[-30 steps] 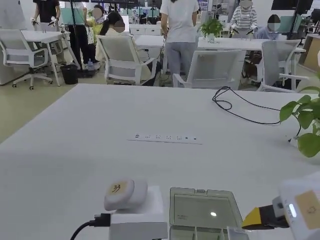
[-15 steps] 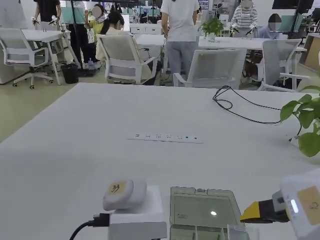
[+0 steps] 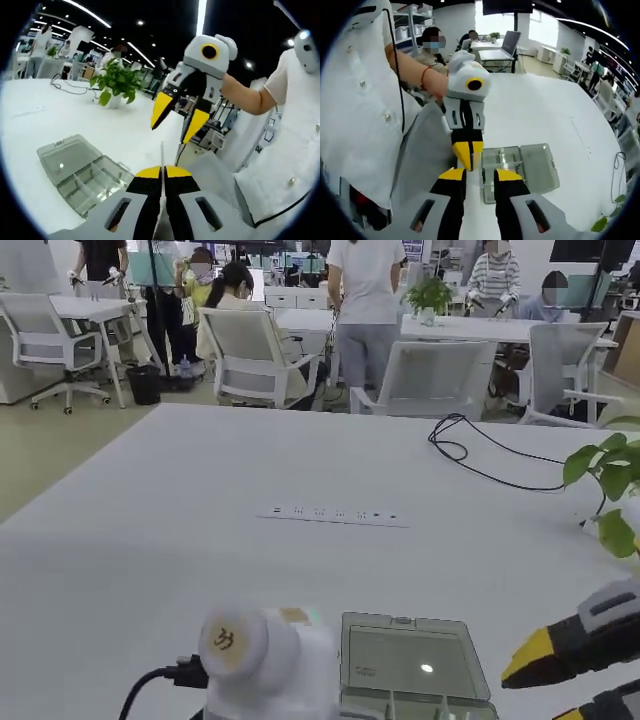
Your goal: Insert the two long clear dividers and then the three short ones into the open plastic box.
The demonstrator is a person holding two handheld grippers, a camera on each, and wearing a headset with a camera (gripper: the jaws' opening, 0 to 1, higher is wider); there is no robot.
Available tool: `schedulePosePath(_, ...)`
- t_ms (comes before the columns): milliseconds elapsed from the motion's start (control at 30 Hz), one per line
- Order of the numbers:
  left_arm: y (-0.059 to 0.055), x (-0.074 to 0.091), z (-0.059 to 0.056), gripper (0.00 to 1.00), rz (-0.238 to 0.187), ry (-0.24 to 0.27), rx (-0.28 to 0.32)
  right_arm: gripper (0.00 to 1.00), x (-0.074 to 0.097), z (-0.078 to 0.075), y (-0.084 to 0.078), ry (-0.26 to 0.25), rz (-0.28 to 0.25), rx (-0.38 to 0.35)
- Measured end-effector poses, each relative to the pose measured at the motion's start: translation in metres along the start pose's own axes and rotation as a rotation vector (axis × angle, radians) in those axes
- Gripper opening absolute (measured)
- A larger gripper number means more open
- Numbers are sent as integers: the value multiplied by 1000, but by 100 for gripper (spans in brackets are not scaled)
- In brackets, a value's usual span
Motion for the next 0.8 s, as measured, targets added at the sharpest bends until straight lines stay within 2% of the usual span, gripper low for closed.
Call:
schedulePosePath(67, 2, 0, -4, 0, -4, -18, -39, 20, -2, 3, 1, 49, -5, -8)
schedulePosePath(100, 1, 0, -5, 0, -5, -20, -34, 19, -3, 5, 1, 72, 3, -15)
schedulePosePath(167, 2, 1, -7, 0, -16, -35, -53, 17, -7, 7, 1, 94, 23, -4)
schedulePosePath(267, 3, 3, -11, 0, -30, -50, -89, 13, -11, 10, -3, 156, 56, 6)
schedulePosePath(433, 4, 4, -14, 0, -41, -70, -118, 10, -19, 16, -1, 190, 68, 16)
schedulePosePath(567, 4, 5, -16, 0, -45, -80, -127, 7, -16, 9, -4, 216, 69, 6)
schedulePosePath(800, 3, 6, -18, 0, -44, -83, -139, 3, -22, 20, -2, 236, 71, 7)
Point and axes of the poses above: the centre of the closed fingertips' face, and the gripper's own axes: x roughly backward along the fingers, z roughly to its left, y roughly out of its top, the point moved 7 cm from there along x, roughly backward along the fingers, and after that the axes turned 12 degrees about -x, right-handed, at the moved point
